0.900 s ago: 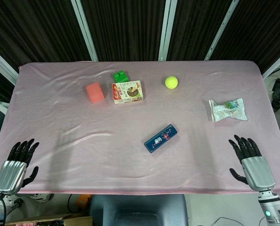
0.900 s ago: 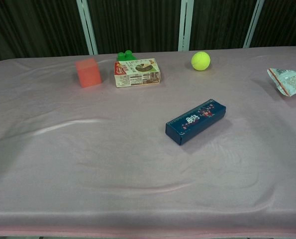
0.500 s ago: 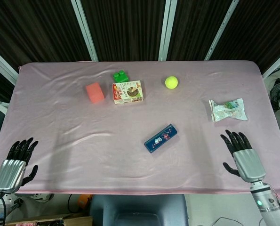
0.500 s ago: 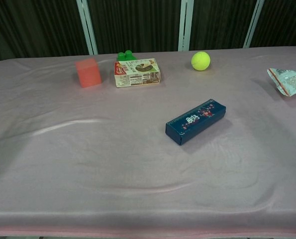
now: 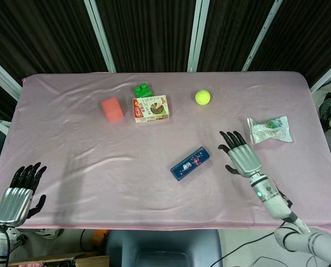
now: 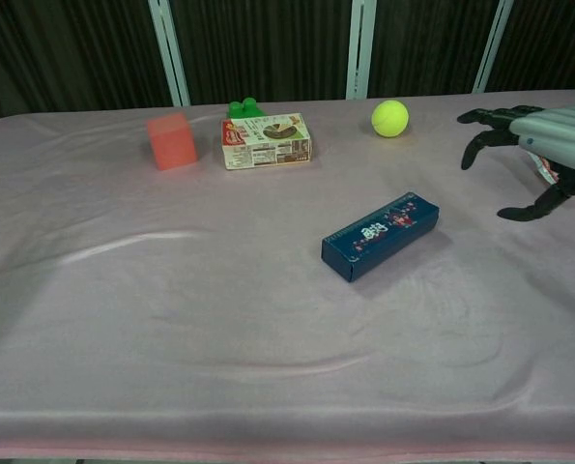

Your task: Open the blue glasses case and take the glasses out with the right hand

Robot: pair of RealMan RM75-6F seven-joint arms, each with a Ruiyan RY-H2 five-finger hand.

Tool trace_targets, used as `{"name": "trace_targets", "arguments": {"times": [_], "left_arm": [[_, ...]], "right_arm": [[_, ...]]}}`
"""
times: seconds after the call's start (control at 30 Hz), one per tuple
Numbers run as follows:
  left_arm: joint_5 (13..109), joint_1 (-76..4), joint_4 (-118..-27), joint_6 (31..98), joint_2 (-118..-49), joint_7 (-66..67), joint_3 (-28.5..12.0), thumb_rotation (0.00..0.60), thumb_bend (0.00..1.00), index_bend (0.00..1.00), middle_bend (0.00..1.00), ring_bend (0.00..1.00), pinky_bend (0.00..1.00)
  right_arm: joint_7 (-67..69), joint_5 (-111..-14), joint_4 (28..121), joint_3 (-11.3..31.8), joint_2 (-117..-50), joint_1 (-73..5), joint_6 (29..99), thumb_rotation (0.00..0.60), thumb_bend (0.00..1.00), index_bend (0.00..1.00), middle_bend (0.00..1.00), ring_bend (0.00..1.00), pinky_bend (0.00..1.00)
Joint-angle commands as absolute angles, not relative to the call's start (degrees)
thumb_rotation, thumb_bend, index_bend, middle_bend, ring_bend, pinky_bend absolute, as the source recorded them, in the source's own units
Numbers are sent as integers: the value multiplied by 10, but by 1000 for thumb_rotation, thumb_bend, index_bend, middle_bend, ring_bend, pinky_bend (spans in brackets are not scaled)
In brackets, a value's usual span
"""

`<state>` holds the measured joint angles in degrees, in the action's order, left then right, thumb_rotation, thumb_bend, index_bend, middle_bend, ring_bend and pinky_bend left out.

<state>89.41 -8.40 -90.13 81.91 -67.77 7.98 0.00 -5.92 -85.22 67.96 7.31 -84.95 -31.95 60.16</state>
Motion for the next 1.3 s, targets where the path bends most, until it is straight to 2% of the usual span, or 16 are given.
{"name": "trace_targets", "arguments": {"times": [0.03,0.27,0.43,0.9,1.3], "left_arm": [[892,-85,-901,817,-677,80,0,600,399,0,0,0,0],[889,-85,-902,817,-676,80,-2,600,398,0,0,0,0],[888,-85,-901,817,-676,79,-2,600,399,0,0,0,0],[889,-84,-903,821,-672,75,-1,600,399,0,0,0,0],[889,-84,-902,820,-673,75,-1,600,399,0,0,0,0]], "right_arm": [[-40,-859,637,79,-886,-347,584,600,373,457,76,0,0],[-28,-854,590,79,-925,-374,563,600,373,484,98,10,0],[-31,-854,579,77,-936,-387,554,600,440,518,108,20,0],[-37,-840,565,71,-953,-399,544,600,445,546,118,31,0],[-47,-832,562,70,-957,-408,540,600,552,616,136,48,0]]}}
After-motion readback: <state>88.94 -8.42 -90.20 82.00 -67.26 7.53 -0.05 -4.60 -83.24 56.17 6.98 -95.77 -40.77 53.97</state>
